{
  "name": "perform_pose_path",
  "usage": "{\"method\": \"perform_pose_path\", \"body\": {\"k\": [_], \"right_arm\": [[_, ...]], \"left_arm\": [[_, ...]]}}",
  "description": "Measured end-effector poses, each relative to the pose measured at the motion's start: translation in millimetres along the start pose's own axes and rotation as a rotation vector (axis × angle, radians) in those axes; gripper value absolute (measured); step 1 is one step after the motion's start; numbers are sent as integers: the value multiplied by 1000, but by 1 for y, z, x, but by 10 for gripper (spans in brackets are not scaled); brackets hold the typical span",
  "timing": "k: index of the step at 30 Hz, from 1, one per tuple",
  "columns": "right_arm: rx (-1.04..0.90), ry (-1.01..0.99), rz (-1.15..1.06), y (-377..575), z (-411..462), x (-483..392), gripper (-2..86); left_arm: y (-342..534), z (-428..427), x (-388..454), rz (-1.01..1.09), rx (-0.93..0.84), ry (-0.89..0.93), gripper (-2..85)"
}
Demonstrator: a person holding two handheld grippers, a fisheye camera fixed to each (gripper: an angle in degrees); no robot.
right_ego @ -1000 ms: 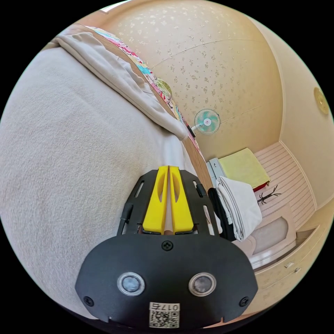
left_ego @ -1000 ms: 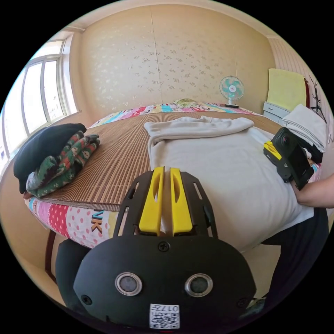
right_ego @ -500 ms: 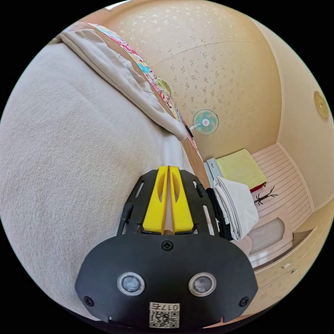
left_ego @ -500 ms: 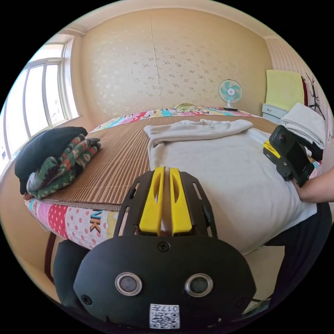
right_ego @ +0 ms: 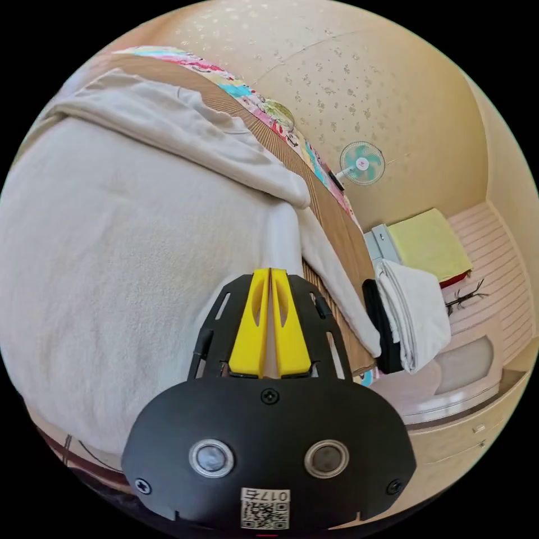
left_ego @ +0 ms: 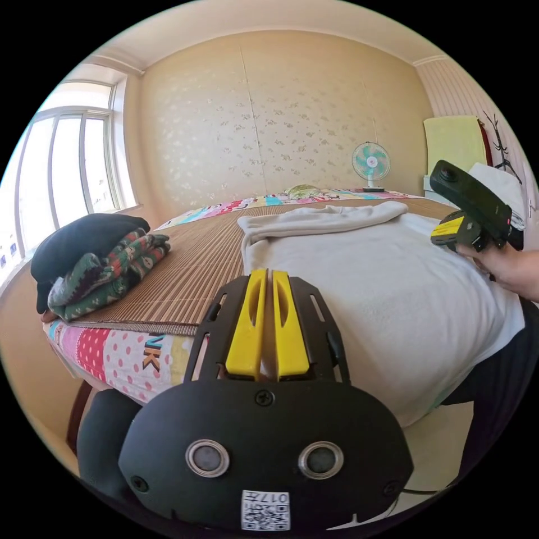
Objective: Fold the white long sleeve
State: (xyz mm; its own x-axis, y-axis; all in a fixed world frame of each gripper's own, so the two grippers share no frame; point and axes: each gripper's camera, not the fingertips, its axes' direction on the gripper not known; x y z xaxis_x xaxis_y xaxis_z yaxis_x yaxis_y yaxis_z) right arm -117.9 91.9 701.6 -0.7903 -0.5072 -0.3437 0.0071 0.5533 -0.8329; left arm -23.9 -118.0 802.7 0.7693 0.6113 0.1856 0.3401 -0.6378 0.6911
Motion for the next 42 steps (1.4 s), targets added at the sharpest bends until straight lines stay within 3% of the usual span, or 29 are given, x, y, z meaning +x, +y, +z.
{"method": "perform_pose_path", "body": {"k": [2, 6, 9, 11, 14, 19, 21, 24, 27, 29, 32, 34, 36, 38, 42], "right_arm": [[47, -245, 178, 22, -8, 58, 17], [100, -421, 429, 66, 5, 148, 51], [36, -576, 683, 100, 45, 231, 89], [-46, -831, 940, 136, 95, 292, 117], [24, -1083, 1235, 189, 146, 342, 137], [-84, -1147, 1403, 211, 211, 374, 133], [-118, -1093, 1372, 200, 223, 381, 113], [-225, -852, 1295, 158, 219, 394, 65], [-27, -630, 1144, 86, 157, 404, 44], [231, -528, 834, 15, 75, 373, 41], [509, -632, 430, -43, -19, 292, 49], [536, -727, 205, -65, -48, 229, 67], [433, -832, -3, -81, -49, 156, 96], [200, -903, -134, -82, -22, 71, 109], [90, -959, -53, -51, 8, 26, 98]], "left_arm": [[1, 1, -3, -10, -5, 12, -3], [3, 2, -8, -24, -7, 36, -2], [5, 2, -5, -14, -1, 19, -2], [6, 2, -5, -11, 1, 14, -2], [7, 2, -4, -11, 2, 12, -3], [9, 2, -3, -7, 4, 3, -3], [10, 2, -3, -7, 5, 4, -3], [11, 1, -2, -7, 6, 3, -2], [12, 1, -2, -8, 9, 2, -2], [13, 1, -2, -10, 10, 5, -2], [14, 0, -1, -9, 13, 4, -3], [14, -1, 1, -8, 14, 0, -3], [15, -1, 1, -8, 13, 0, -4], [15, -2, 2, -9, 13, 1, -4], [16, -4, 3, -13, 14, 5, -4]]}}
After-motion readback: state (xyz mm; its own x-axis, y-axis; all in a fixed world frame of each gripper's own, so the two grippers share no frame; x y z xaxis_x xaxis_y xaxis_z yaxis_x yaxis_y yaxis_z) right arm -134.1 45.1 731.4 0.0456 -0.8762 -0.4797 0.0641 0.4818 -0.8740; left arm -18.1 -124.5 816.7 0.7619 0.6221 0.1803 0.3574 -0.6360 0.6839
